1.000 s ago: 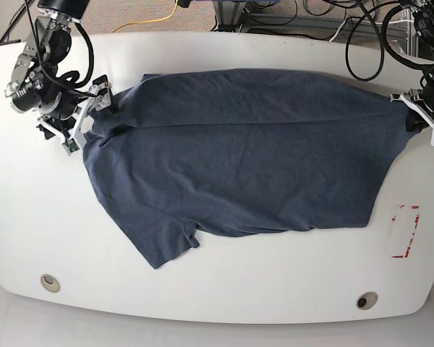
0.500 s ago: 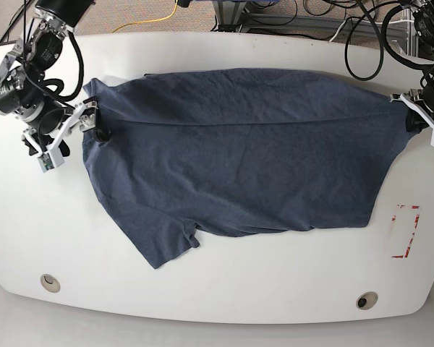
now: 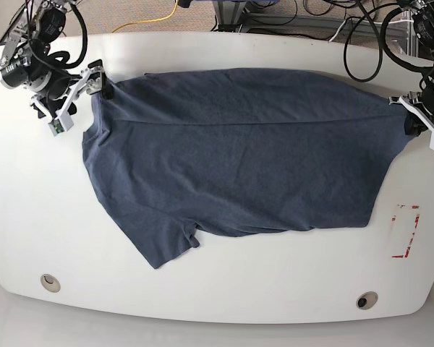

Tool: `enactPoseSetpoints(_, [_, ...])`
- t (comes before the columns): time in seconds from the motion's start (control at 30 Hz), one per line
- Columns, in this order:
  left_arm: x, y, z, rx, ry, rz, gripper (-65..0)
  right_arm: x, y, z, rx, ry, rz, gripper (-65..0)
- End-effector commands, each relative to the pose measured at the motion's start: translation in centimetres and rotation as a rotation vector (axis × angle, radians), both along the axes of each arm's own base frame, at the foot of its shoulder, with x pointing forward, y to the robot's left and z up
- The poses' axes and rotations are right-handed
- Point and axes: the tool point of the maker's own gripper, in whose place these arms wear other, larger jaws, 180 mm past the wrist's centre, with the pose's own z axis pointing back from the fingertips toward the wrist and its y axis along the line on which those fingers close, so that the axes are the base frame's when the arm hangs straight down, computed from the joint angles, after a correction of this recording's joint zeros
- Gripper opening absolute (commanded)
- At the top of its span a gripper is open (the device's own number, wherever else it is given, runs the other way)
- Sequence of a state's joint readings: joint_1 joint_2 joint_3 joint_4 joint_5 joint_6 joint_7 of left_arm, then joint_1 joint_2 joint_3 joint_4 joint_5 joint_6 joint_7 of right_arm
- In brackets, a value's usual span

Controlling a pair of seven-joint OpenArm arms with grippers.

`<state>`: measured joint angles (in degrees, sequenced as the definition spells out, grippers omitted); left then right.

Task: Layout the t-shirt on the table in an organized manner, then fold the t-shirt properly
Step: 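Release the shirt with the right gripper and regrasp its shoulder edge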

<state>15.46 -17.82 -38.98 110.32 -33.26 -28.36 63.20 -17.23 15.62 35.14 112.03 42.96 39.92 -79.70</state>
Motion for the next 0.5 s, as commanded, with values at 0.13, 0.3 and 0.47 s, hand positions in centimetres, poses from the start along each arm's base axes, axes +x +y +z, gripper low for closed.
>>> enactPoseSetpoints(0.13, [1.0, -0.5, 1.3, 0.009, -0.049, -0.033, -65.0, -1.0, 0.2, 0.0, 0.01, 0.003, 0.009, -5.9])
enactPoseSetpoints(0.3, [1.0, -0.5, 1.3, 0.009, -0.048, -0.036, -65.0, -2.1, 1.2, -0.4, 0.059, 0.025, 0.014, -5.9])
enactPoseSetpoints(0.47, [1.2, -1.0, 1.1, 0.006, -0.044, -0.052, -65.0, -3.2, 2.8, -1.0, 0.103, 0.062, 0.053, -5.9])
